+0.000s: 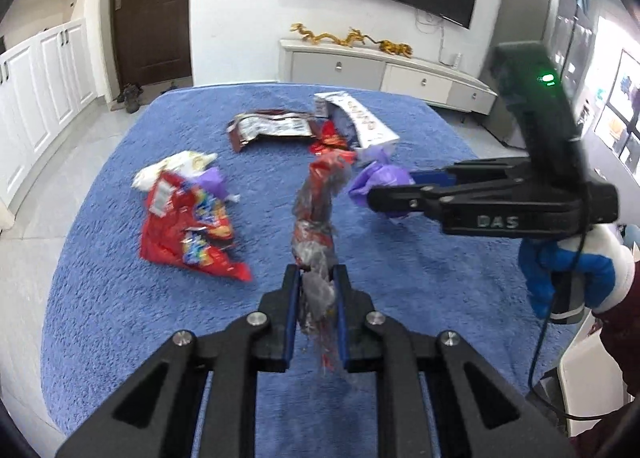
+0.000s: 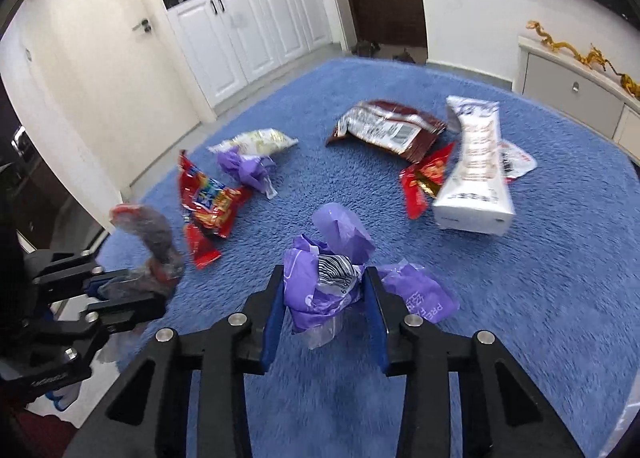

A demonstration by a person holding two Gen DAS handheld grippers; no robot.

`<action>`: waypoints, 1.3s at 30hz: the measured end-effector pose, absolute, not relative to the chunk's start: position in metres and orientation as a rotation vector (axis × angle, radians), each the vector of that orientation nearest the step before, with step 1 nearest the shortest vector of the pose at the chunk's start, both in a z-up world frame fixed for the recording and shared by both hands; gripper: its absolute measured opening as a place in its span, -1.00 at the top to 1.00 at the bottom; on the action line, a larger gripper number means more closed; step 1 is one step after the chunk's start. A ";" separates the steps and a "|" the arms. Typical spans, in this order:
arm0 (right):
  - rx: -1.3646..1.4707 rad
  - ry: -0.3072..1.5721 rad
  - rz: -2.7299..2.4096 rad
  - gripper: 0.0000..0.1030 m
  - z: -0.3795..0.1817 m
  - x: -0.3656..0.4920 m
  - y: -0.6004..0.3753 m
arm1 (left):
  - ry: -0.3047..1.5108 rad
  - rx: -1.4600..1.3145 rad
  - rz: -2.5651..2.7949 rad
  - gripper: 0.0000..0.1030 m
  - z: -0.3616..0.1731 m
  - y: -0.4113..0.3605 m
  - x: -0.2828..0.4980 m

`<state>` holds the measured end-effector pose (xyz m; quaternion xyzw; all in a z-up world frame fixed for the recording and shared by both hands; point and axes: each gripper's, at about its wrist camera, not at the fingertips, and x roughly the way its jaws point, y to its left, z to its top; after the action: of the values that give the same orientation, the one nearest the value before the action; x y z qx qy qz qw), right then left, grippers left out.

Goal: Collect trash
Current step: 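Carry both wrappers to the bin and open both tools over it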

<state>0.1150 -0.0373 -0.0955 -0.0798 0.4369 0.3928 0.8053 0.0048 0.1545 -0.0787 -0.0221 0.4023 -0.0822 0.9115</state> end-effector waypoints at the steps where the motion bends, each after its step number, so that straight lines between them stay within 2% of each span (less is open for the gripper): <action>1: -0.162 0.921 0.835 0.31 -0.091 0.111 -0.046 | 0.831 -0.035 -0.181 0.71 -0.078 0.148 0.007; 10: 0.031 0.791 0.621 0.31 -0.044 0.086 -0.185 | 0.835 0.067 -0.355 0.73 -0.068 0.064 0.028; 15: 0.116 0.780 0.422 0.30 -0.045 0.075 -0.275 | 0.836 0.147 -0.485 0.73 -0.060 -0.002 0.043; 18: 0.179 0.803 0.293 0.30 -0.060 0.067 -0.334 | 0.848 0.207 -0.559 0.73 -0.059 -0.050 0.056; 26: 0.383 0.919 0.066 0.27 -0.143 0.066 -0.447 | 0.990 0.258 -0.725 0.73 -0.081 -0.179 0.103; 31: 0.480 0.970 0.005 0.25 -0.188 0.071 -0.479 | 1.044 0.268 -0.770 0.70 -0.099 -0.238 0.127; 36: 0.506 0.989 -0.012 0.18 -0.204 0.080 -0.489 | 1.064 0.268 -0.791 0.69 -0.116 -0.282 0.145; 38: 0.508 0.997 -0.025 0.12 -0.211 0.081 -0.494 | 1.084 0.261 -0.795 0.56 -0.123 -0.293 0.152; 39: 0.508 1.001 -0.029 0.09 -0.211 0.078 -0.499 | 1.103 0.253 -0.801 0.36 -0.128 -0.299 0.156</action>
<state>0.0779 -0.4991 -0.2113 0.2407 0.4745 -0.0139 0.8466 0.1561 -0.2988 -0.1280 0.1165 0.5084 -0.3691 0.7692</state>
